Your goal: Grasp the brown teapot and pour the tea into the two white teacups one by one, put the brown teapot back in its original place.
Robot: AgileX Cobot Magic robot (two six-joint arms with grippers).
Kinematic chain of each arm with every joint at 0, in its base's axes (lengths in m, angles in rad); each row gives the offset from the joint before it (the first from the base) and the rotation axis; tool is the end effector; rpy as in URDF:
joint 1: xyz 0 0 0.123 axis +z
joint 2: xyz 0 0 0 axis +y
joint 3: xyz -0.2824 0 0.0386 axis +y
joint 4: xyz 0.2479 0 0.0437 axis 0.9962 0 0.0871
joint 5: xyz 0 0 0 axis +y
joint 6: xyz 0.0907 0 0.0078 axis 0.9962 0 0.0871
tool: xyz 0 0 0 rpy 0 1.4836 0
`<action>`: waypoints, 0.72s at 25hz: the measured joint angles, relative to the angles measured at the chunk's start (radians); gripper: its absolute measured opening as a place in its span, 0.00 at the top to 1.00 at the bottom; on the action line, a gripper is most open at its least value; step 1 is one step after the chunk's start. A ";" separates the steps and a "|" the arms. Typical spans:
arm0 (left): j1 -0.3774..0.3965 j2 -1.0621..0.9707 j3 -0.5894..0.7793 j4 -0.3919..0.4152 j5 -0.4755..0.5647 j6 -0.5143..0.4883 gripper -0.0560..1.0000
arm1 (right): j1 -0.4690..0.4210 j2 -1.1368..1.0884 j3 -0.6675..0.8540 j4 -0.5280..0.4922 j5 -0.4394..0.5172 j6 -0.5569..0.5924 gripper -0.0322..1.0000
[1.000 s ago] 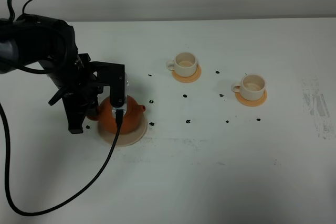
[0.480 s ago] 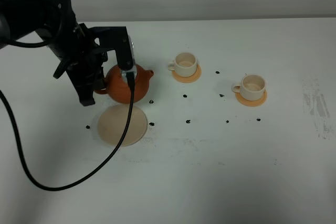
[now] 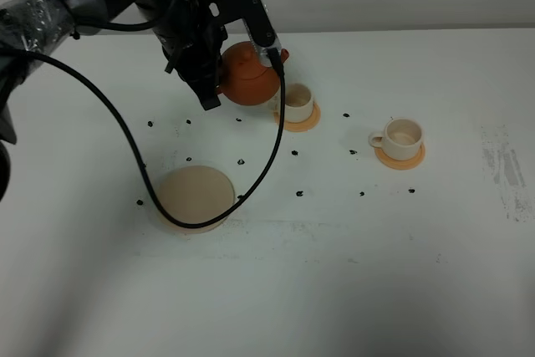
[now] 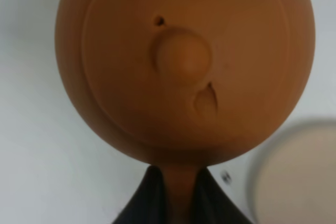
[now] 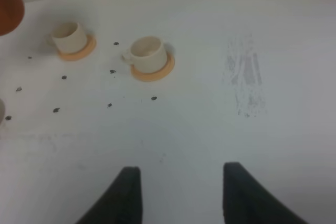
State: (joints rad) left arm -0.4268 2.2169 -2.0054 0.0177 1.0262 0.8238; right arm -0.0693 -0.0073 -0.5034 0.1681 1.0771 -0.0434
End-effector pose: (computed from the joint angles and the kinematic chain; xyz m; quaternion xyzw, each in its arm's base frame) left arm 0.4461 -0.2013 0.2328 0.5748 0.7912 0.0493 0.2029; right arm -0.0067 0.0139 0.2777 0.0067 0.8517 0.0546 0.5212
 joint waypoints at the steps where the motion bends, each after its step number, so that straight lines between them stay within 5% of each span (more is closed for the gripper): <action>1: -0.002 0.016 -0.018 0.008 0.001 -0.008 0.83 | 0.000 0.000 0.000 0.000 0.000 0.000 0.60; 10: -0.005 0.051 -0.044 0.117 -0.028 -0.010 0.83 | 0.000 0.000 0.000 0.000 0.000 -0.001 0.60; 18: 0.005 0.051 -0.044 0.130 -0.061 0.145 0.83 | 0.000 0.000 0.000 0.000 0.000 0.000 0.60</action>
State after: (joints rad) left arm -0.4216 2.2679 -2.0490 0.1476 0.9652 0.9686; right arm -0.0693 -0.0073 -0.5034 0.1681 1.0771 -0.0433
